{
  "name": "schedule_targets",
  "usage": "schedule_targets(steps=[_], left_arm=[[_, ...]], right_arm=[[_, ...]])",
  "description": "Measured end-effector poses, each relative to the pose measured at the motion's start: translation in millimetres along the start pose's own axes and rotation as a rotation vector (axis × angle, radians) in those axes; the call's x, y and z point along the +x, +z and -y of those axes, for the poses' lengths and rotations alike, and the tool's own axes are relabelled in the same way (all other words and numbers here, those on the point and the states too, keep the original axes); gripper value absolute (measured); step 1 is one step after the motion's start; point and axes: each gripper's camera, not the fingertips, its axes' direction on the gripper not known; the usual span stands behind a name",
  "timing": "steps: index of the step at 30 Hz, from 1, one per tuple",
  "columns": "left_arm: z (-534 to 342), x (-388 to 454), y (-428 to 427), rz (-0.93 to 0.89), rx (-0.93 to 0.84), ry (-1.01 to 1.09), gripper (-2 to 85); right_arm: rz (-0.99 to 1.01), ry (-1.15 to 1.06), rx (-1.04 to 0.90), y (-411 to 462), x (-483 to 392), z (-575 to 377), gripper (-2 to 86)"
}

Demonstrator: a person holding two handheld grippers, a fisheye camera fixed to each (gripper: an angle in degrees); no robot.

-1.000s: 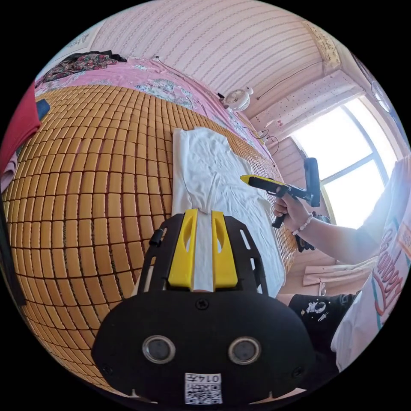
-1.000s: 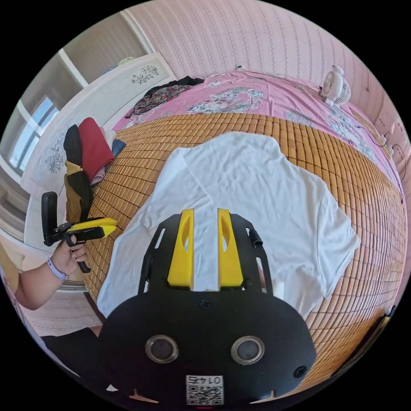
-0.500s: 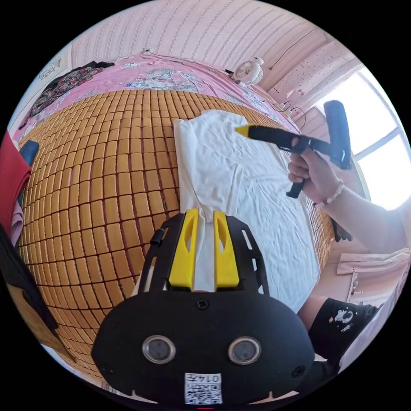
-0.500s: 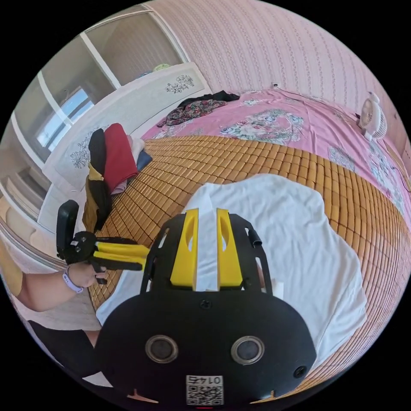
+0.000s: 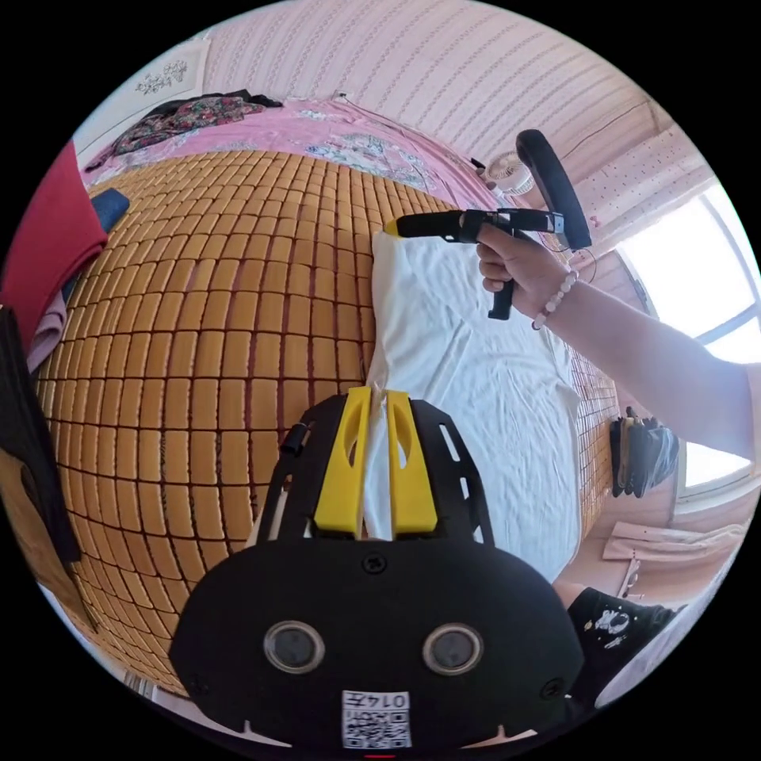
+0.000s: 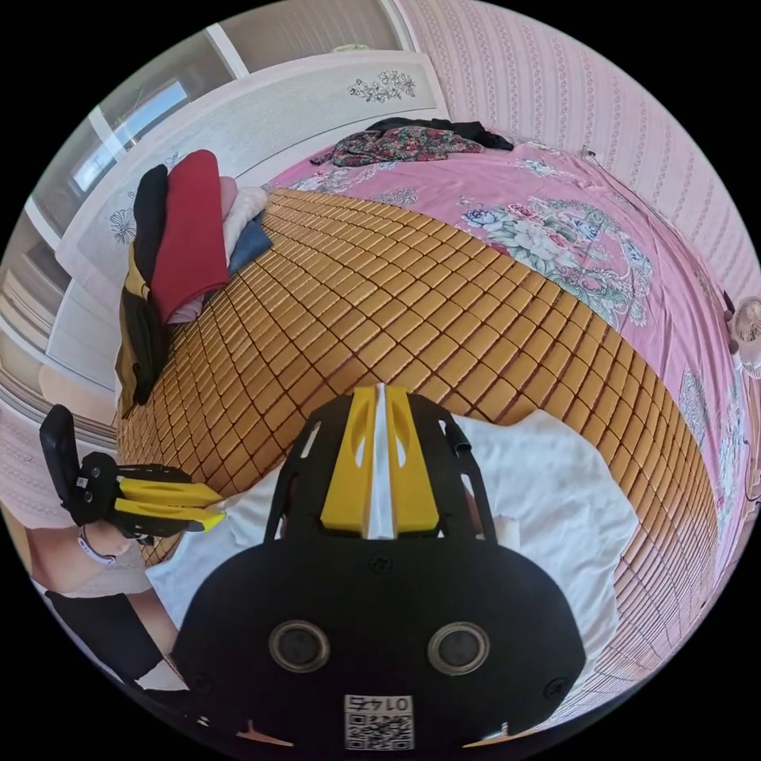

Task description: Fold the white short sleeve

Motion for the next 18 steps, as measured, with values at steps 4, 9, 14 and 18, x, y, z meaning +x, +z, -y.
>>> schedule_targets(steps=[4,9,14,18], left_arm=[[0.4,-3.4,-8.2,-0.008,-0.018,-0.019,7.3],[0.9,19.8,-38.1,0.004,0.025,0.076,5.3],[21.0,70.3,-28.6,-0.005,0.001,0.228,4.2],[56.9,127.6,7.0,-0.14,-0.081,0.363,4.3]], right_arm=[[-0.028,0.028,0.085,-38.4,9.3,-25.1,4.8],[-0.02,0.158,0.253,-116.9,20.6,-127.0,1.3],[-0.18,0.441,0.134,-163.9,33.9,-254.6,3.8],[-0.169,0.691,0.085,-183.1,59.7,-326.0,6.7]])
